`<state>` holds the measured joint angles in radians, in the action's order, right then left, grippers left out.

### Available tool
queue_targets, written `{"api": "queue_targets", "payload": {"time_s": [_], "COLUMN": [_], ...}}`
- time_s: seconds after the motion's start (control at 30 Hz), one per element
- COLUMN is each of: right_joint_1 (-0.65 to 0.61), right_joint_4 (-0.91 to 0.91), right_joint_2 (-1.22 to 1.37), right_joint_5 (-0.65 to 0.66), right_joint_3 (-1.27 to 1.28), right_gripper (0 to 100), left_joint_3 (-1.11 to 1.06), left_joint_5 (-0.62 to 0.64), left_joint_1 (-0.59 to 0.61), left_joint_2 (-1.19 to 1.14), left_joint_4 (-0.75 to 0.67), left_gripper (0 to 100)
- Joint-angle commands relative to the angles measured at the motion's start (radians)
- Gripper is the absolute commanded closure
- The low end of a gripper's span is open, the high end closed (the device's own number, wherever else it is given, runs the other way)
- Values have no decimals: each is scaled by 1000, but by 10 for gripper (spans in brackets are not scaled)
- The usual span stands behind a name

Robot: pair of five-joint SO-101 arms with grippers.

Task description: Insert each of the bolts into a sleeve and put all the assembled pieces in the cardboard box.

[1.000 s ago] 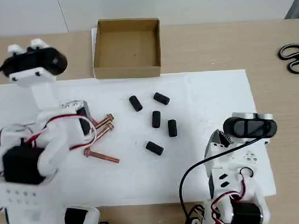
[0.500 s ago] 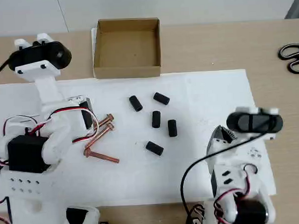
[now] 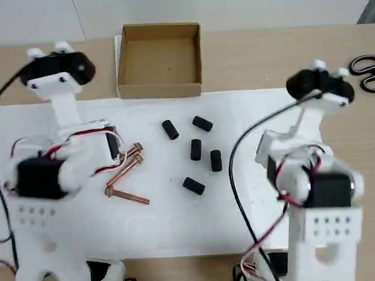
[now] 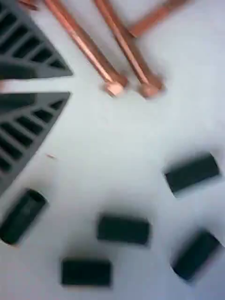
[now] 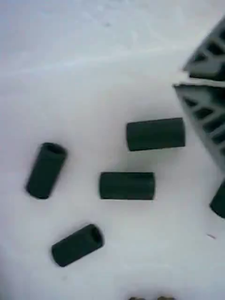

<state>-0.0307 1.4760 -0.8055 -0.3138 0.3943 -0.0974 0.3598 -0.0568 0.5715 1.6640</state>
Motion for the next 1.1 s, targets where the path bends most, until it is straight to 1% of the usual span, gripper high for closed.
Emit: {"api": "queue_targets", "payload": {"time_s": [0.0, 0.07, 0.1, 0.17, 0.3, 0.37, 0.43, 0.53, 0.57, 0.6, 0.7, 0.77, 0.83, 0.97, 1.07], "right_joint_1": [-2, -7, -8, -4, -4, -5, -1, -1, 1, 4, 41, 77, 111, 182, 223], "right_joint_4": [101, 157, 174, 189, 183, 185, 191, 231, 251, 260, 262, 263, 263, 265, 265], "right_joint_2": [133, 213, 248, 308, 354, 358, 354, 354, 361, 363, 363, 363, 363, 363, 363], "right_joint_5": [-8, -3, 20, 101, 270, 339, 402, 486, 496, 496, 499, 494, 494, 499, 499], "right_joint_3": [-104, -117, -117, -117, -117, -118, -118, -150, -175, -193, -199, -187, -170, -152, -147], "right_gripper": [995, 995, 995, 995, 995, 995, 995, 995, 995, 995, 995, 995, 995, 995, 995], "left_joint_3": [35, 33, 35, 35, 33, 33, 33, 33, 33, 35, 59, 107, 151, 180, 180], "left_joint_5": [-12, -55, -78, -126, -141, -176, -258, -430, -482, -506, -525, -534, -535, -603, -608], "left_joint_1": [46, 75, 87, 103, 123, 160, 206, 313, 359, 399, 466, 474, 479, 450, 413], "left_joint_2": [-81, -123, -135, -143, -146, -152, -189, -307, -358, -411, -563, -638, -669, -644, -641], "left_joint_4": [84, 92, 91, 91, 91, 89, 86, 71, 61, 52, 49, 87, 91, 89, 89], "left_gripper": [989, 989, 989, 990, 990, 990, 990, 991, 991, 991, 989, 989, 989, 988, 960]}}
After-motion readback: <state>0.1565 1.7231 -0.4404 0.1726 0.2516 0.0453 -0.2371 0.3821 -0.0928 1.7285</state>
